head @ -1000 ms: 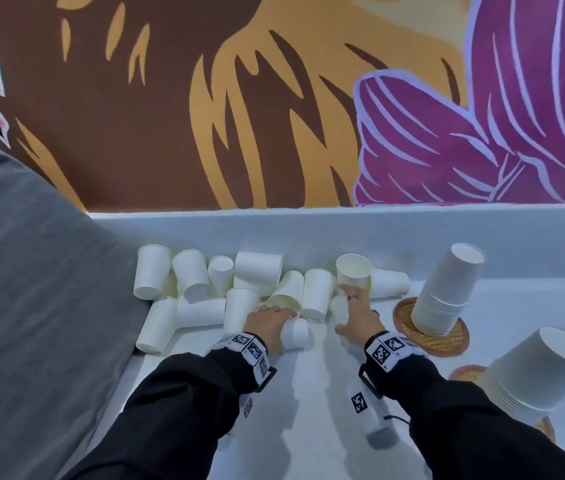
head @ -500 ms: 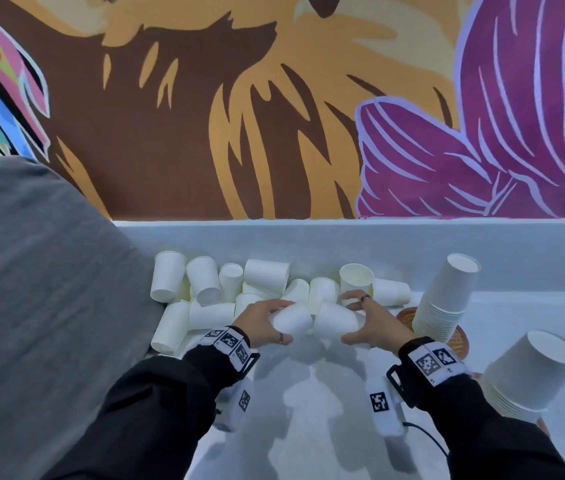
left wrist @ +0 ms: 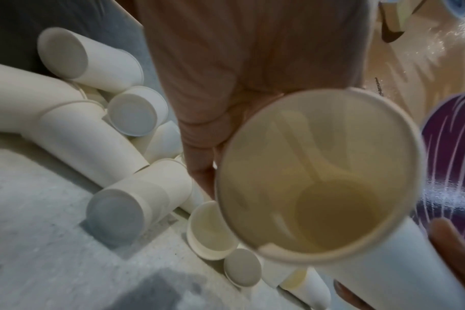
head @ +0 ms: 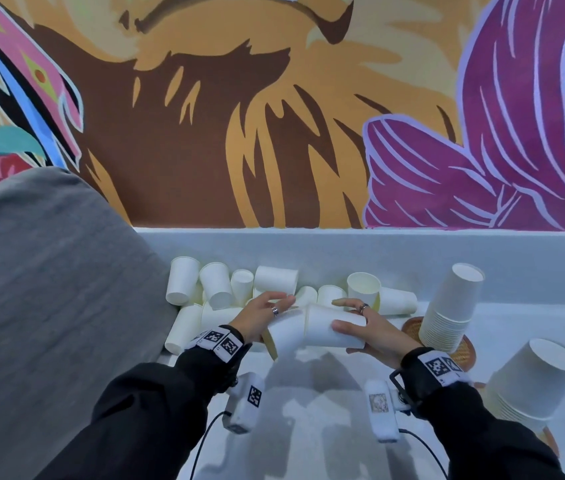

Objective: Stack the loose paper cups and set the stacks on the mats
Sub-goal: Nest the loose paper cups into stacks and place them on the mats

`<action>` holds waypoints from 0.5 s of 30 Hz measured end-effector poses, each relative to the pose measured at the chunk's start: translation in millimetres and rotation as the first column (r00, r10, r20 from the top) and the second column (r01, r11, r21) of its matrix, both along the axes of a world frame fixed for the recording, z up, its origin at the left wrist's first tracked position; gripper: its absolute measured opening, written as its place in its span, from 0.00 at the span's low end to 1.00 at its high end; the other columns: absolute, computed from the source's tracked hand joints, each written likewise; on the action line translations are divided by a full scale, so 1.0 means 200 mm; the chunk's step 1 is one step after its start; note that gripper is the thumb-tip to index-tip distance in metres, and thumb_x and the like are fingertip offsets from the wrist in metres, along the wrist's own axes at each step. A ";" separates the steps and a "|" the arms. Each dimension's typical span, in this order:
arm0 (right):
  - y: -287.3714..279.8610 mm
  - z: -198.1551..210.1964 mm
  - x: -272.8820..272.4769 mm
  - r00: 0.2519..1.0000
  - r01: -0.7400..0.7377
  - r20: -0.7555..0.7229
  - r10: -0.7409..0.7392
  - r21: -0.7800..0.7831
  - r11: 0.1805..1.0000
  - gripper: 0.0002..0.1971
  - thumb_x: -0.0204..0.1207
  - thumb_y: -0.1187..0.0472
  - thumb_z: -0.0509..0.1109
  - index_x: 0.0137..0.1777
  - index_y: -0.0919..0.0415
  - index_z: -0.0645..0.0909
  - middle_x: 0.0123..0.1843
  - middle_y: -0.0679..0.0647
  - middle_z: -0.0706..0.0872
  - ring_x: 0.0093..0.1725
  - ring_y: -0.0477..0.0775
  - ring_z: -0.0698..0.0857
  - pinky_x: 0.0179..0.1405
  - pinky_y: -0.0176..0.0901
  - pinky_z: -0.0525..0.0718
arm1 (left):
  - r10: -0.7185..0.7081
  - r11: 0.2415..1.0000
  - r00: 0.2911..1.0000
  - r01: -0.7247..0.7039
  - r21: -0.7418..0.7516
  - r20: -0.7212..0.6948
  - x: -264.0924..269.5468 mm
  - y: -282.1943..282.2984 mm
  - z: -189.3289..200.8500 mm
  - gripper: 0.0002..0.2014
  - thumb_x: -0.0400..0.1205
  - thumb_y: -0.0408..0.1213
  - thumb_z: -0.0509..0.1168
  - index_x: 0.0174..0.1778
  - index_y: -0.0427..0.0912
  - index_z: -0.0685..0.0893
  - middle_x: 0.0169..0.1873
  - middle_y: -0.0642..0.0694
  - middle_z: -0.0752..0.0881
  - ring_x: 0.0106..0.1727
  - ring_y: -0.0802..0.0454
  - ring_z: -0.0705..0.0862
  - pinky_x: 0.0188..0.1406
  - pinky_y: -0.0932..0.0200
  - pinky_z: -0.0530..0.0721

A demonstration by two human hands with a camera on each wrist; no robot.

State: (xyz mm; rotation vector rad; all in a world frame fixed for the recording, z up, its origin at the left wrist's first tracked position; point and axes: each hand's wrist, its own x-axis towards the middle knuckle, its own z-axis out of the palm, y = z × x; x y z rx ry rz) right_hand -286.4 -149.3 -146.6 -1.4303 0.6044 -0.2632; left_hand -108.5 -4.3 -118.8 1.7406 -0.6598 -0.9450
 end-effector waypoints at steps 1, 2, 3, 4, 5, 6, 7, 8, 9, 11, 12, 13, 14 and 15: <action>0.00 0.00 0.00 1.000 -0.001 0.004 0.001 0.009 1.000 0.33 0.61 0.53 0.77 0.68 0.50 0.73 0.61 0.55 0.75 0.52 0.53 0.82 0.38 0.41 0.84 | 0.026 1.000 0.999 -0.026 -0.004 -0.044 0.00 0.00 0.00 0.16 0.82 0.50 0.63 0.63 0.49 0.76 0.59 0.48 0.81 0.50 0.54 0.82 0.41 0.56 0.81; 0.01 0.00 0.00 1.000 -0.004 0.009 0.003 0.020 1.000 0.33 0.61 0.53 0.77 0.68 0.50 0.73 0.61 0.55 0.75 0.51 0.53 0.82 0.38 0.41 0.84 | 0.046 0.999 0.996 -0.047 -0.009 -0.080 0.00 0.00 0.00 0.15 0.82 0.51 0.61 0.62 0.49 0.76 0.60 0.47 0.81 0.54 0.51 0.81 0.45 0.54 0.81; 0.01 0.00 0.01 1.000 -0.010 0.015 0.010 0.032 0.999 0.33 0.62 0.53 0.77 0.68 0.50 0.73 0.61 0.56 0.75 0.51 0.53 0.82 0.38 0.41 0.84 | 0.065 0.998 0.993 -0.066 -0.012 -0.097 0.00 0.00 -0.01 0.17 0.82 0.54 0.60 0.62 0.48 0.76 0.60 0.46 0.81 0.57 0.49 0.81 0.48 0.52 0.81; 0.02 0.01 0.01 0.999 -0.026 0.023 0.025 0.042 0.999 0.32 0.62 0.54 0.77 0.68 0.49 0.73 0.60 0.56 0.76 0.51 0.53 0.82 0.38 0.41 0.84 | 0.082 0.996 0.992 -0.084 -0.015 -0.095 0.00 0.00 -0.01 0.21 0.81 0.57 0.59 0.64 0.47 0.76 0.61 0.45 0.82 0.60 0.46 0.80 0.49 0.51 0.82; 0.03 0.01 0.02 0.998 -0.048 0.031 0.047 0.045 0.998 0.31 0.62 0.55 0.77 0.67 0.49 0.73 0.58 0.56 0.77 0.50 0.53 0.82 0.38 0.41 0.84 | 0.092 0.995 0.992 -0.093 -0.017 -0.082 -0.01 0.00 -0.02 0.25 0.80 0.60 0.57 0.65 0.47 0.76 0.61 0.45 0.82 0.61 0.45 0.80 0.51 0.50 0.82; 0.04 0.01 0.03 0.997 -0.072 0.039 0.070 0.044 0.996 0.31 0.63 0.56 0.77 0.67 0.49 0.74 0.57 0.55 0.78 0.49 0.53 0.83 0.37 0.41 0.84 | 0.096 0.995 0.993 -0.098 -0.021 -0.064 -0.02 -0.01 -0.02 0.27 0.80 0.62 0.56 0.67 0.46 0.76 0.61 0.45 0.82 0.61 0.45 0.80 0.52 0.50 0.82; 0.05 0.01 0.05 0.995 -0.088 0.047 0.086 0.039 0.995 0.30 0.63 0.57 0.77 0.66 0.49 0.74 0.56 0.55 0.79 0.49 0.53 0.83 0.37 0.41 0.84 | 0.092 0.995 0.994 -0.093 -0.023 -0.059 -0.04 -0.02 -0.02 0.28 0.80 0.63 0.54 0.67 0.46 0.75 0.60 0.45 0.82 0.61 0.45 0.81 0.54 0.49 0.83; 0.07 0.02 0.07 0.994 -0.095 0.059 0.093 0.034 0.995 0.30 0.63 0.57 0.78 0.67 0.50 0.73 0.56 0.54 0.80 0.49 0.53 0.83 0.36 0.41 0.84 | 0.081 0.996 0.995 -0.083 -0.028 -0.065 -0.05 -0.03 -0.02 0.28 0.81 0.63 0.52 0.67 0.47 0.75 0.61 0.45 0.82 0.60 0.45 0.81 0.55 0.49 0.82; 0.07 0.02 0.09 0.994 -0.086 0.075 0.083 0.035 0.996 0.30 0.64 0.58 0.79 0.67 0.51 0.73 0.57 0.55 0.80 0.49 0.53 0.84 0.36 0.40 0.84 | 0.066 0.997 0.994 -0.069 -0.029 -0.090 -0.07 -0.03 -0.02 0.27 0.82 0.63 0.50 0.66 0.48 0.75 0.61 0.45 0.82 0.60 0.46 0.81 0.53 0.50 0.82; 0.07 0.01 0.14 0.994 -0.027 0.110 0.021 0.049 0.998 0.28 0.69 0.62 0.79 0.67 0.54 0.72 0.60 0.56 0.79 0.51 0.53 0.84 0.34 0.39 0.83 | 0.022 1.000 0.983 -0.025 -0.013 -0.180 -0.10 -0.04 0.00 0.23 0.83 0.61 0.51 0.67 0.51 0.73 0.61 0.46 0.81 0.59 0.45 0.80 0.48 0.49 0.83; 0.07 0.00 0.15 0.992 0.005 0.123 -0.012 0.053 0.999 0.26 0.71 0.63 0.77 0.66 0.55 0.72 0.61 0.57 0.79 0.51 0.54 0.84 0.34 0.39 0.84 | -0.002 1.000 0.975 0.000 -0.007 -0.223 -0.11 -0.03 0.00 0.21 0.83 0.59 0.54 0.68 0.52 0.72 0.60 0.45 0.79 0.58 0.44 0.80 0.48 0.45 0.84; 0.06 0.00 0.16 0.991 0.018 0.133 -0.026 0.059 0.998 0.24 0.73 0.62 0.75 0.66 0.55 0.71 0.62 0.58 0.78 0.52 0.54 0.84 0.36 0.40 0.84 | -0.024 1.000 0.968 0.023 -0.009 -0.251 -0.11 -0.03 -0.01 0.20 0.82 0.54 0.60 0.68 0.52 0.71 0.60 0.44 0.78 0.57 0.43 0.80 0.48 0.41 0.85; 0.06 -0.01 0.17 0.990 0.002 0.140 -0.012 0.070 0.998 0.23 0.74 0.61 0.74 0.67 0.55 0.70 0.64 0.58 0.78 0.53 0.55 0.85 0.39 0.42 0.86 | -0.039 0.999 0.965 0.037 -0.013 -0.260 -0.11 -0.02 -0.01 0.22 0.81 0.49 0.65 0.69 0.52 0.70 0.62 0.43 0.77 0.56 0.43 0.81 0.49 0.39 0.86; 0.06 -0.01 0.17 0.990 -0.029 0.141 0.018 0.080 0.996 0.22 0.76 0.58 0.71 0.68 0.55 0.69 0.65 0.59 0.78 0.55 0.56 0.85 0.43 0.46 0.87 | -0.045 0.999 0.966 0.043 -0.015 -0.256 -0.10 -0.02 -0.03 0.23 0.79 0.43 0.69 0.68 0.51 0.70 0.63 0.41 0.75 0.55 0.43 0.81 0.48 0.40 0.87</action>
